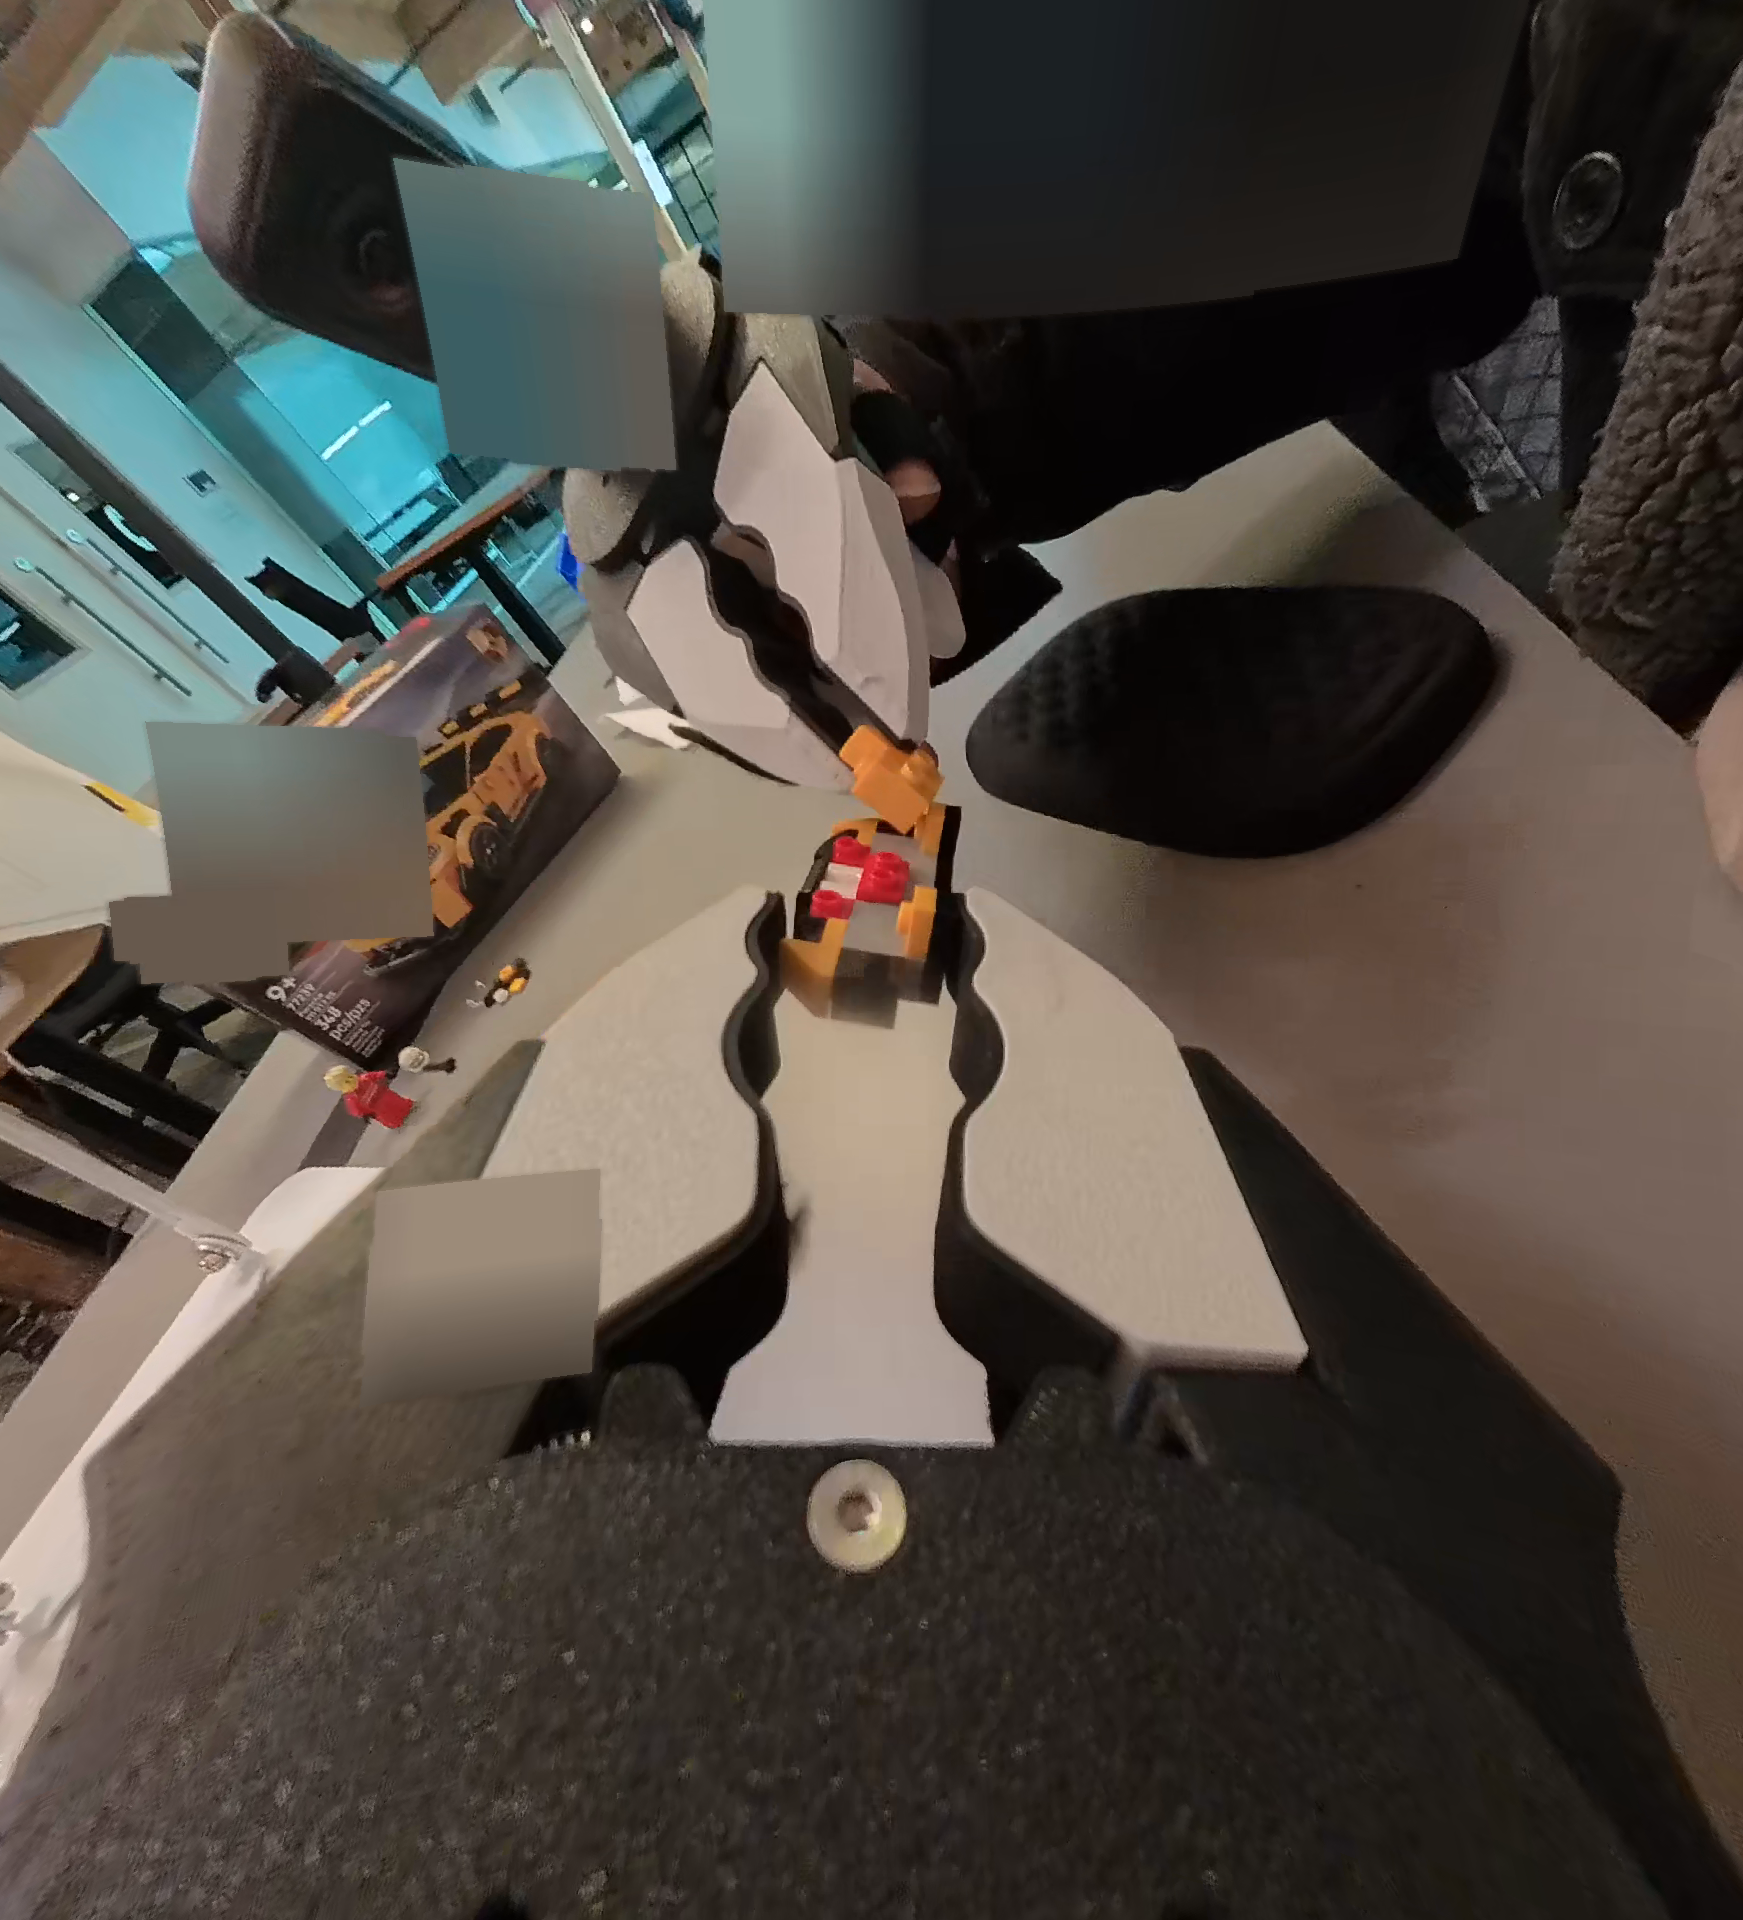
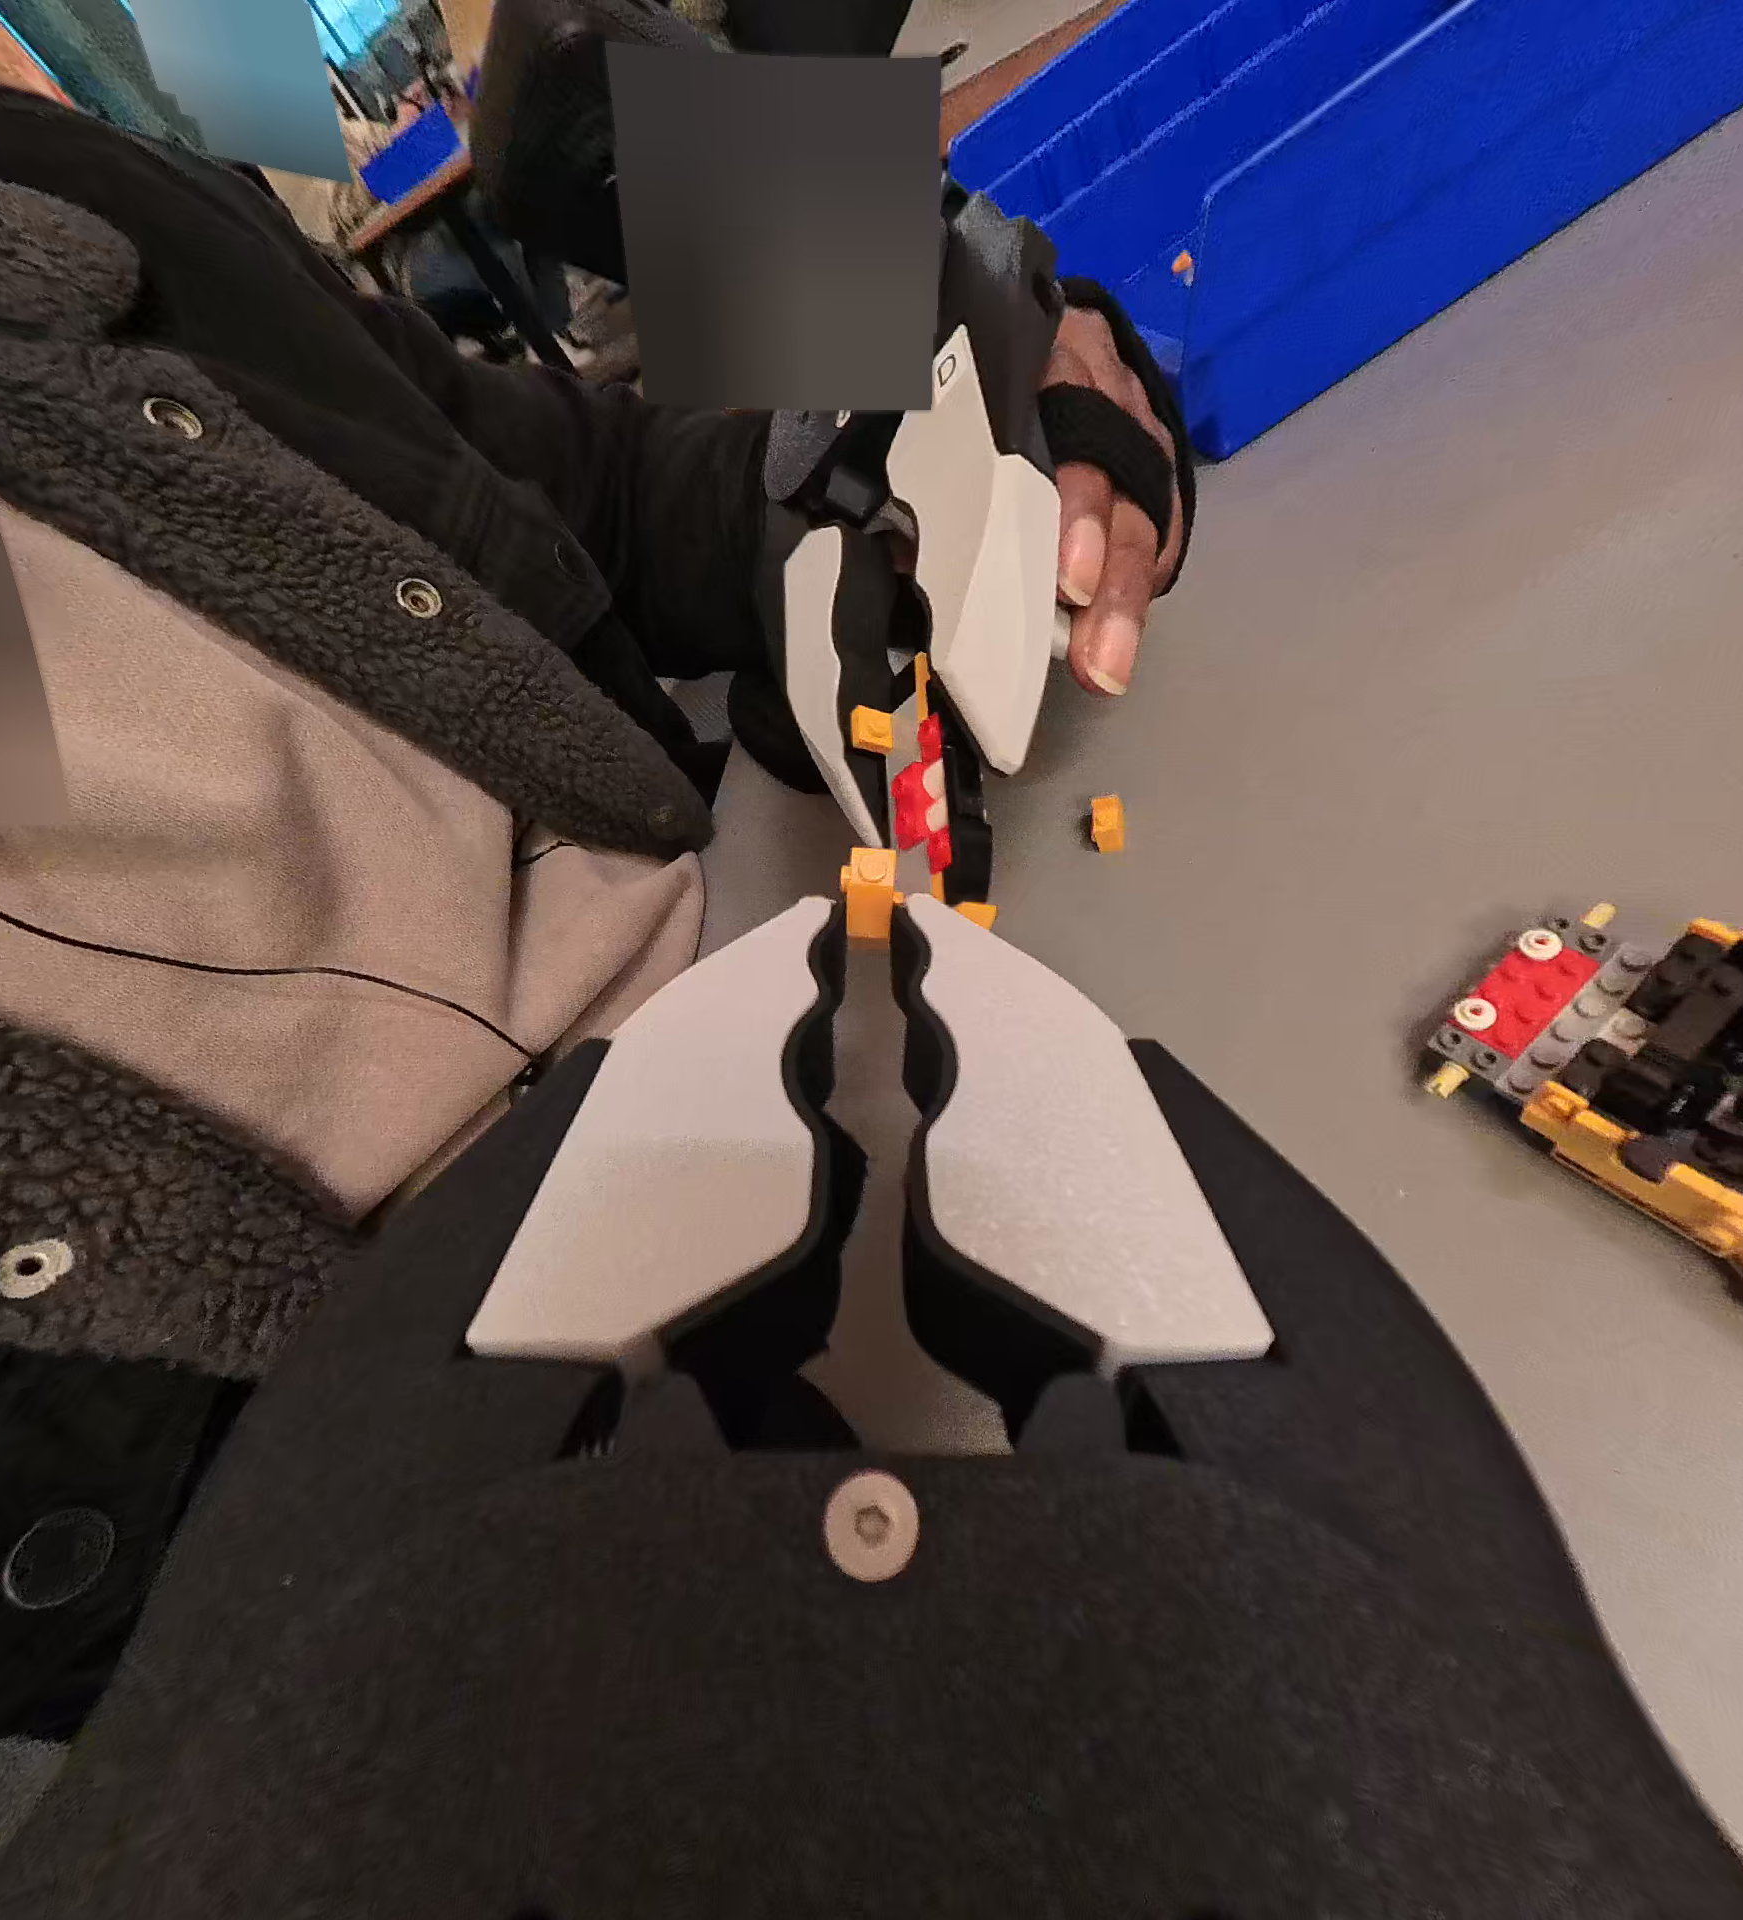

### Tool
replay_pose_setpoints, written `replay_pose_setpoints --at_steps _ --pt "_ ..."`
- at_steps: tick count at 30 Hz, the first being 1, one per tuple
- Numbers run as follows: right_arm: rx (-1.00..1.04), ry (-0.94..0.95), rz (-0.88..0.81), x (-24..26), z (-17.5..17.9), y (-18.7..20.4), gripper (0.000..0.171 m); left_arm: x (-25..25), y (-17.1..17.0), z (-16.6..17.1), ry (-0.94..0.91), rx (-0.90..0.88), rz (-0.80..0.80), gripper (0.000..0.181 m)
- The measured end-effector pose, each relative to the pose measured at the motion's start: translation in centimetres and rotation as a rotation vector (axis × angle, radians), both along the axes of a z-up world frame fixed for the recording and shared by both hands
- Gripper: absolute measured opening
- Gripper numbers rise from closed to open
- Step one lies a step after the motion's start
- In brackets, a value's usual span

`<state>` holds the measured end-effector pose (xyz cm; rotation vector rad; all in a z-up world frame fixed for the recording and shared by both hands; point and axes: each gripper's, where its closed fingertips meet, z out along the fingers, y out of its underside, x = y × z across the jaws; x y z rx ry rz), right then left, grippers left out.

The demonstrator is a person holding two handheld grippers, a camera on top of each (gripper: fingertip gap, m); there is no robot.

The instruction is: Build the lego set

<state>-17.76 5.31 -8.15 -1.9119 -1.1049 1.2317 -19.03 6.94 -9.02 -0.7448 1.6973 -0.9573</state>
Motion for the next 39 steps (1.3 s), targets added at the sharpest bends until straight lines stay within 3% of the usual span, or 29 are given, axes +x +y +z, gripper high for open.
replay_pose_setpoints --at_steps 11,28,39 --pt "0.04 -0.106 0.038 -0.9 3.0 -0.7 0.009 -1.0 -0.9 3.2 -0.141 -0.02 -0.016 0.03" --pt "-0.074 -0.537 0.146 -1.2 4.2 -0.9 0.016 -1.5 -1.9 4.5 -0.205 -0.256 -0.087 0.029" --pt "0.041 -0.559 0.176 -2.3 6.1 0.2 0.02 -2.3 -1.4 6.0 -0.265 -0.319 -0.094 0.029"
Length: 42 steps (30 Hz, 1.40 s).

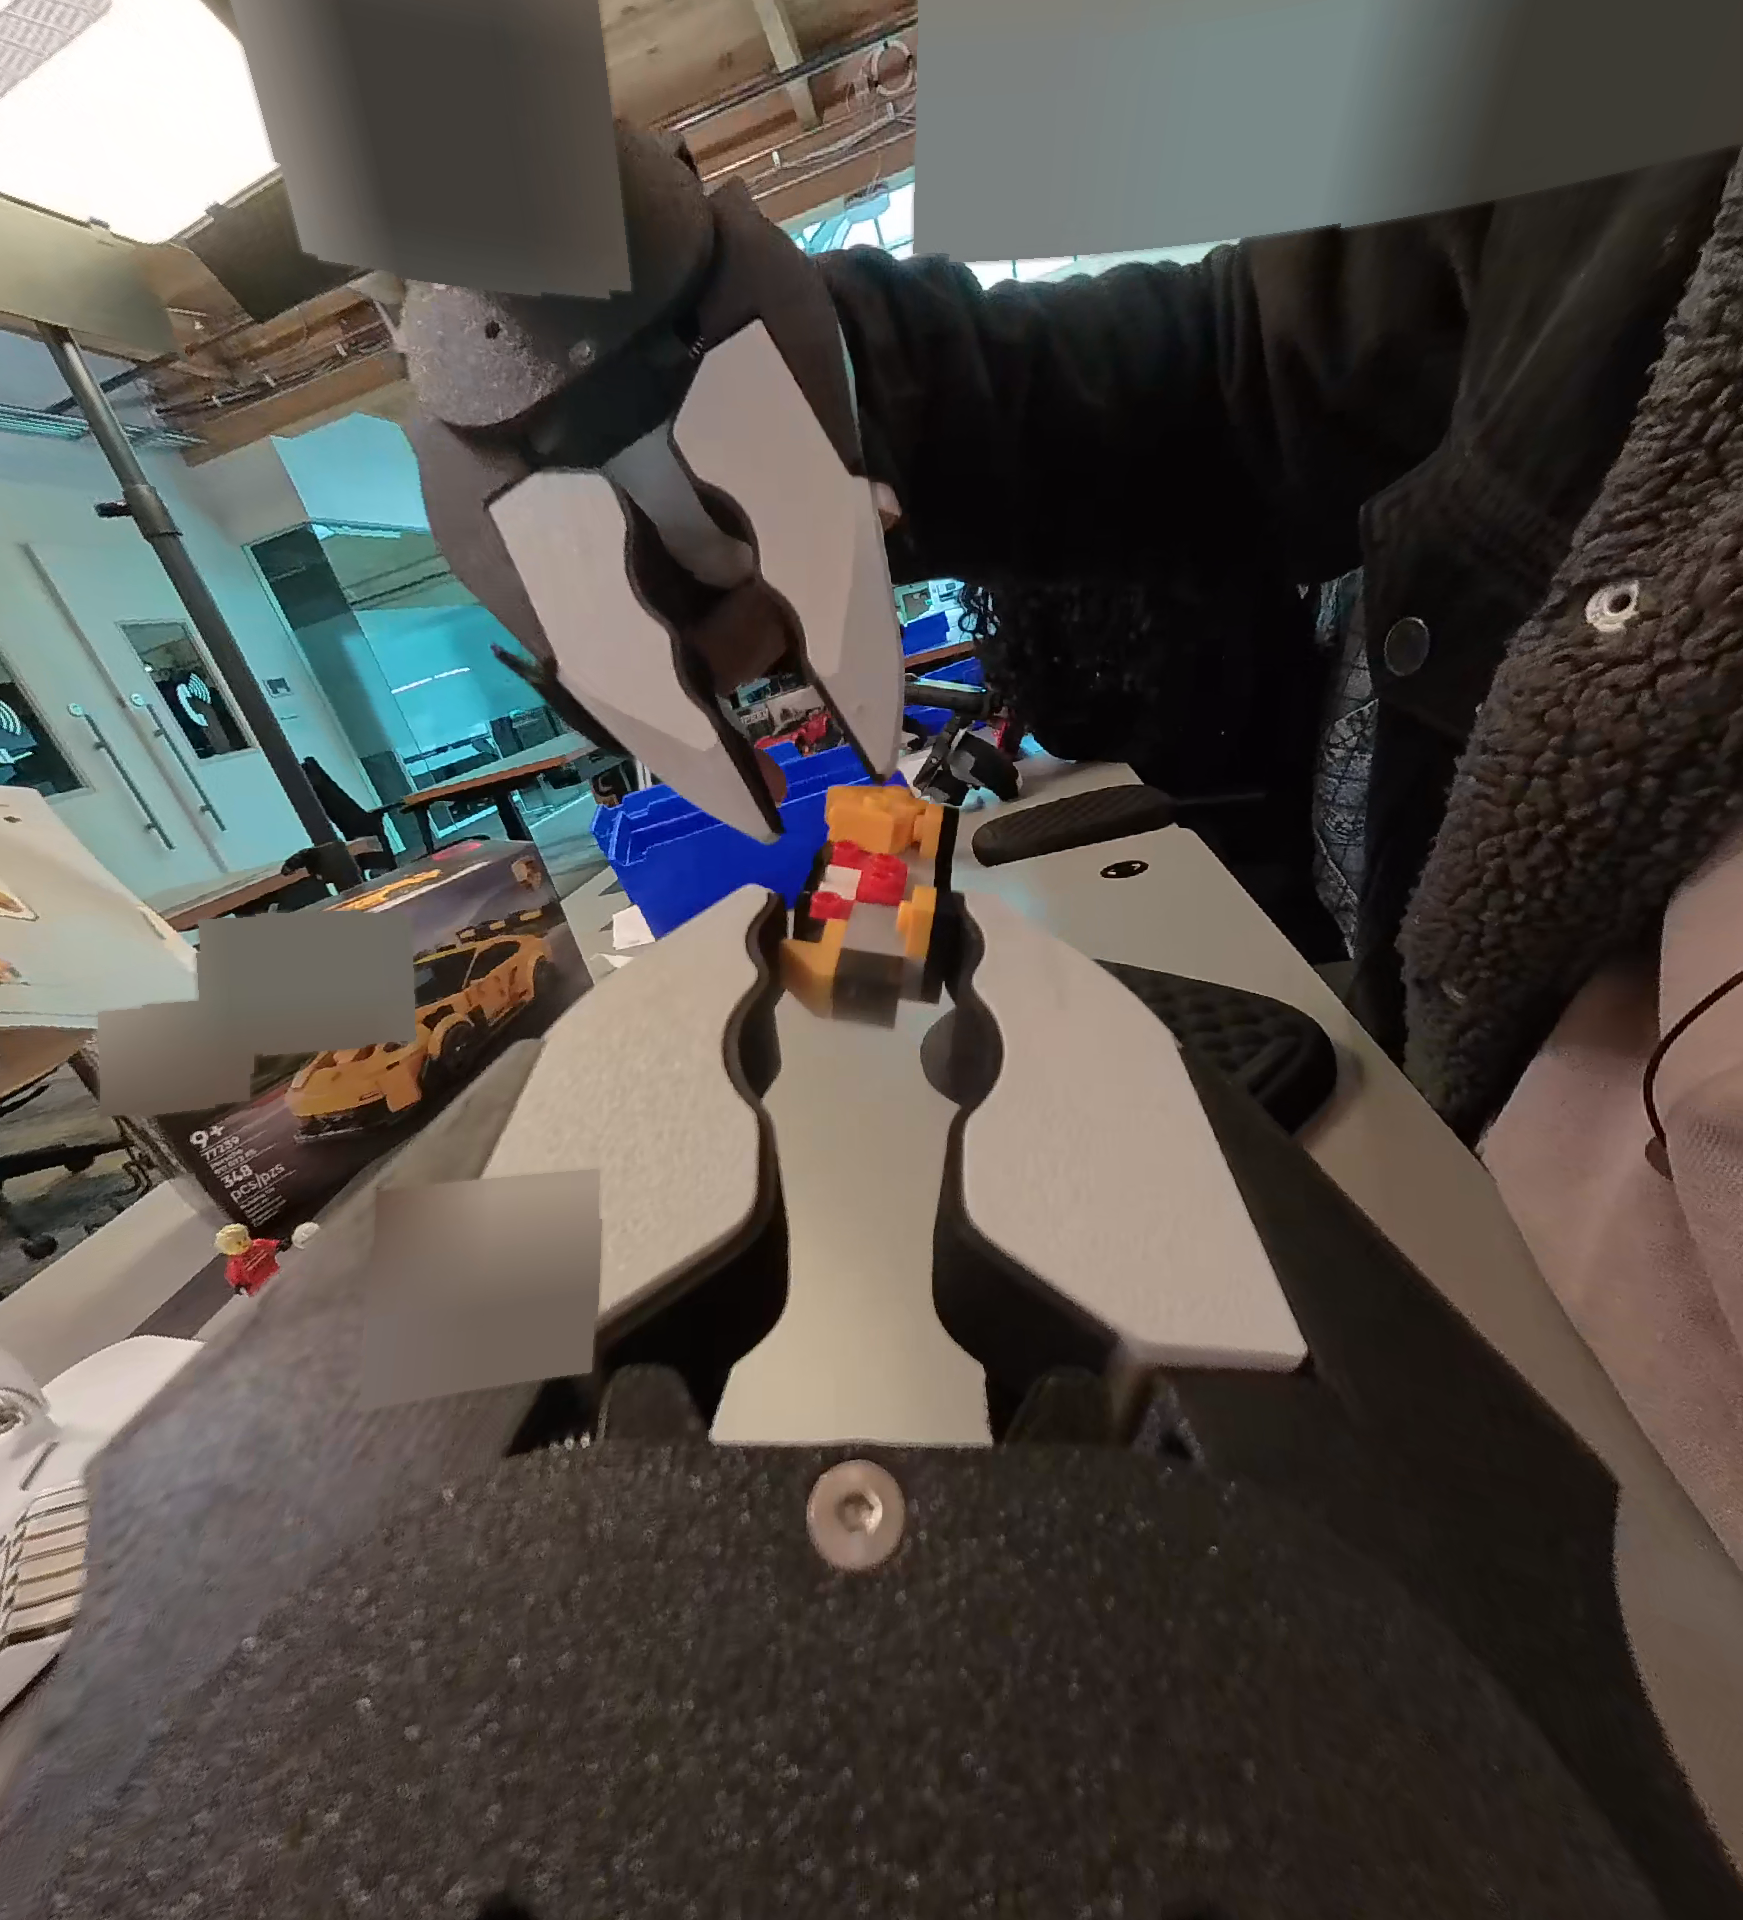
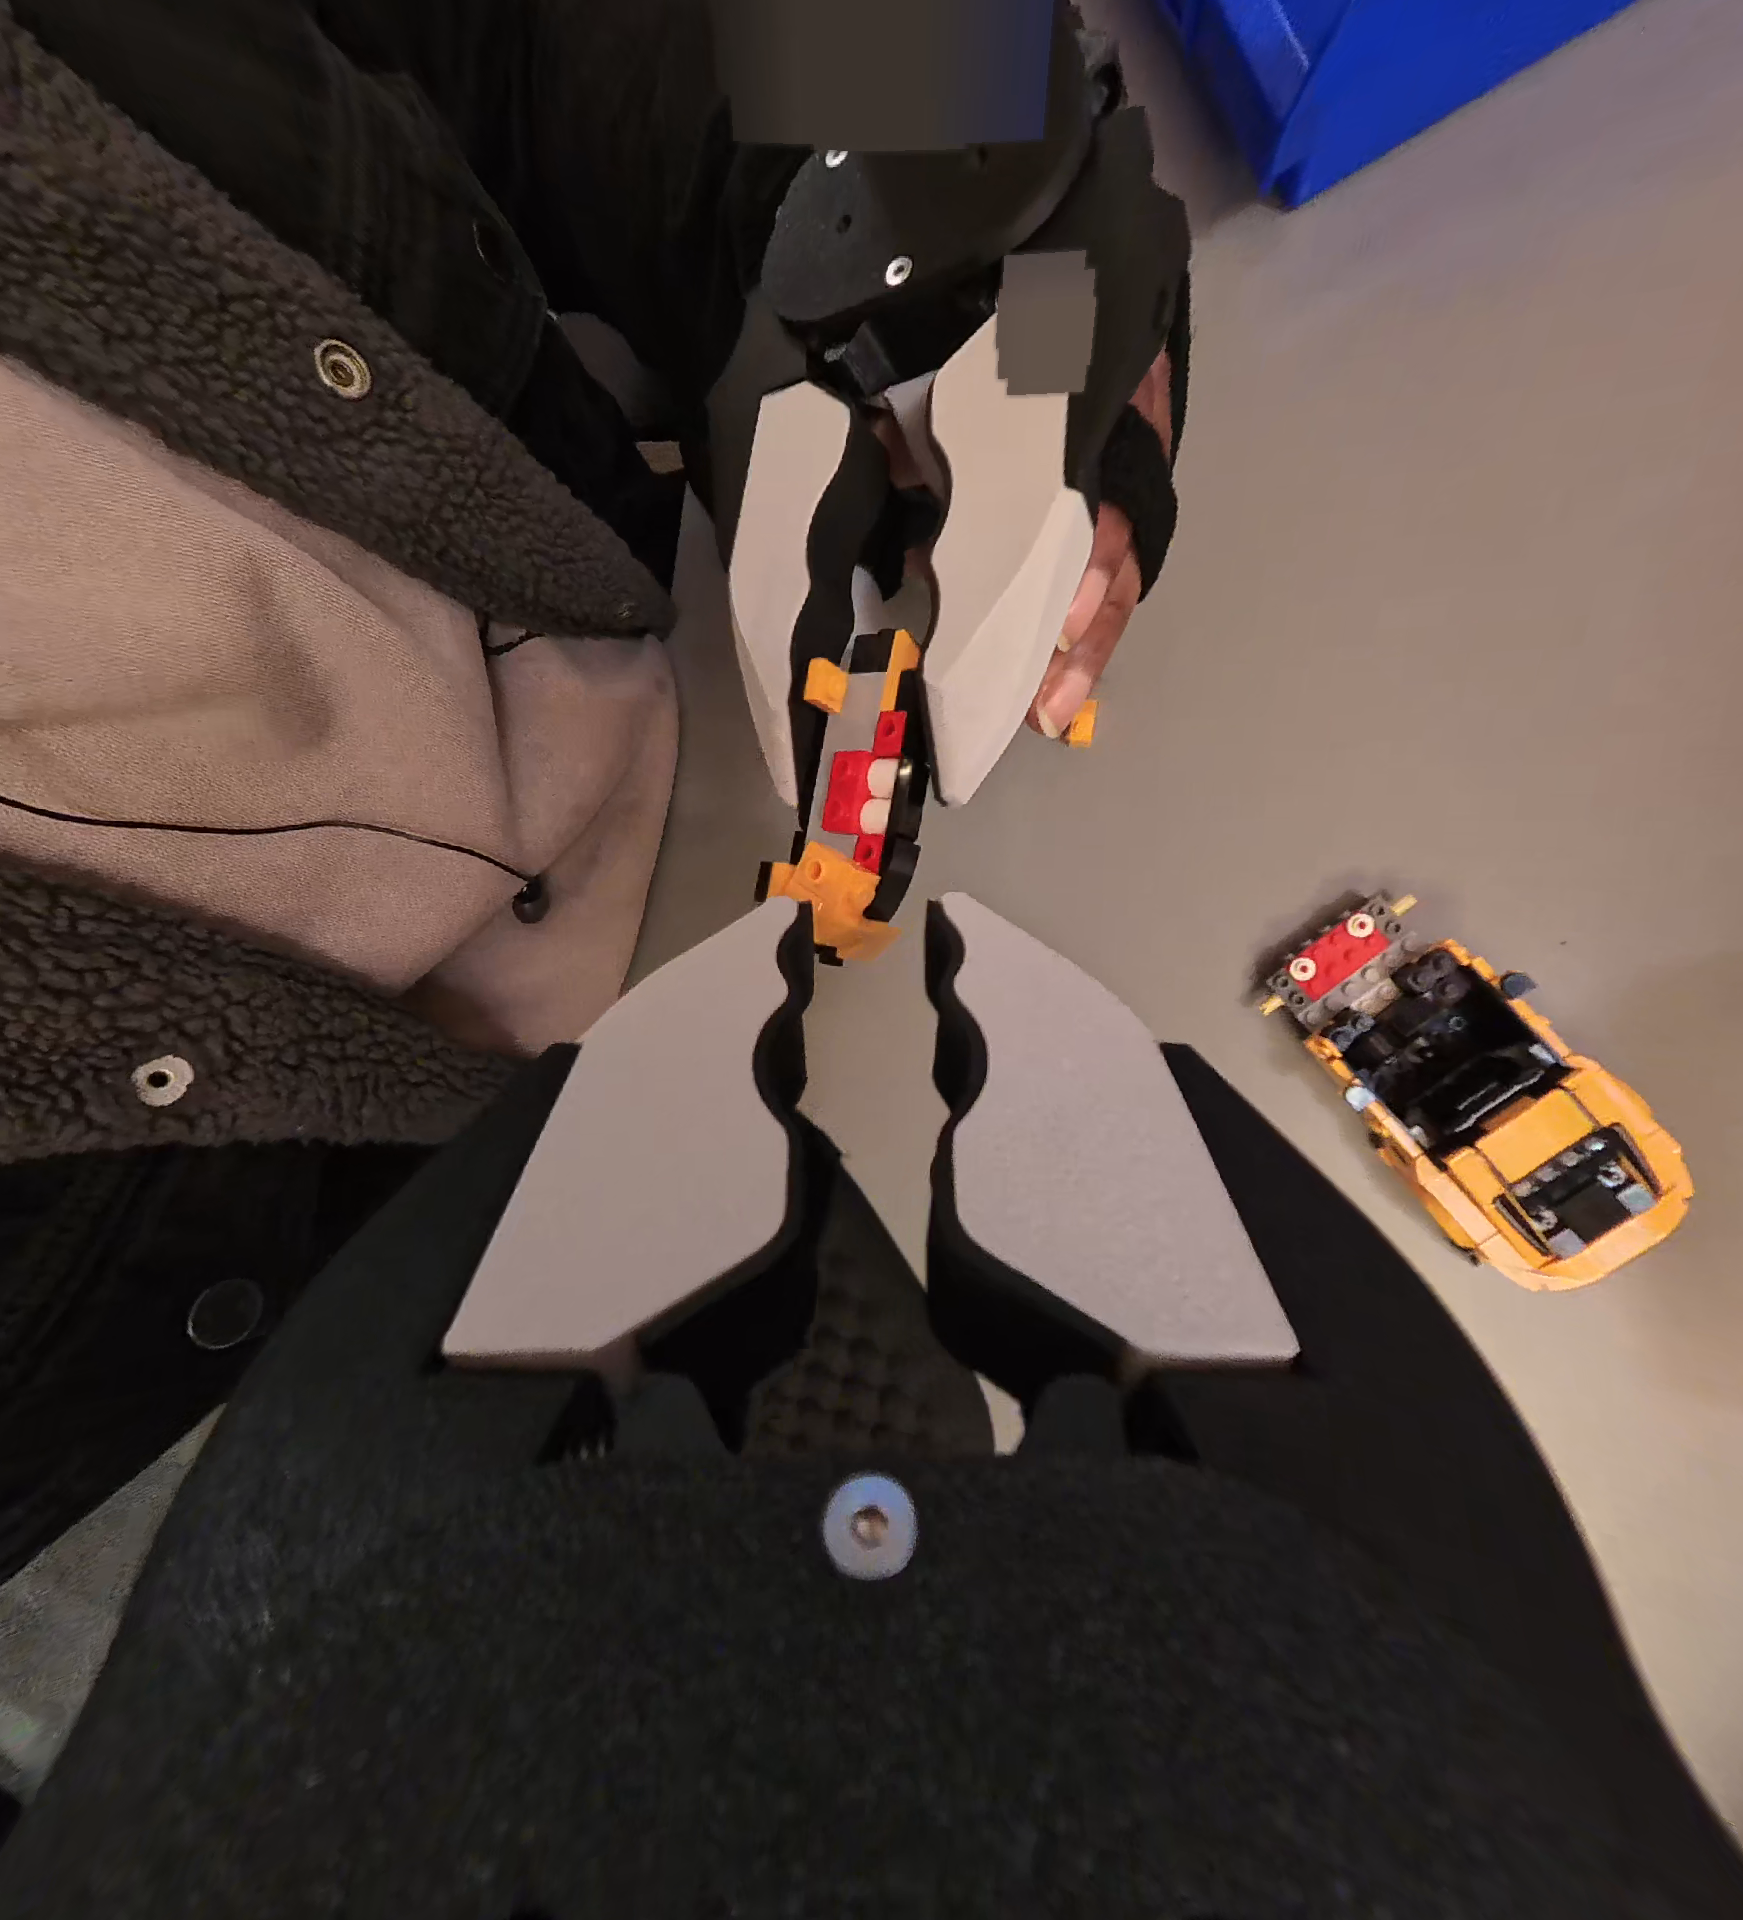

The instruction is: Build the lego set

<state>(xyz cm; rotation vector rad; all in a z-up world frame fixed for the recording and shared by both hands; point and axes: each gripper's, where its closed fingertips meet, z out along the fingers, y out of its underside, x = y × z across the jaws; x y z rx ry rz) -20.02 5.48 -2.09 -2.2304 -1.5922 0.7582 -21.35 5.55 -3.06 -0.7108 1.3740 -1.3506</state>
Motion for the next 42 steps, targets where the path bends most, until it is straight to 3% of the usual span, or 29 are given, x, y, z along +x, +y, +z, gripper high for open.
replay_pose_setpoints --at_steps 6,15,19,27,42 --pt "0.119 0.103 -0.038 0.2 1.4 0.4 0.023 0.0 0.4 0.0 0.001 -0.013 0.013 0.029" --pt "0.603 0.152 -0.197 -0.1 -1.2 1.3 0.056 0.3 1.9 -0.5 0.049 -0.076 0.066 0.029" --pt "0.693 0.228 -0.194 -0.4 -1.6 1.4 0.05 0.6 1.6 -1.0 0.075 -0.072 0.053 0.029" --pt "0.698 0.281 -0.119 -0.4 -2.3 1.1 0.029 0.6 1.3 -1.5 0.109 -0.111 0.002 0.029" --pt "0.561 0.398 0.037 -0.7 -2.2 -0.8 0.026 0.2 -0.1 -1.8 0.146 -0.189 -0.15 0.029"
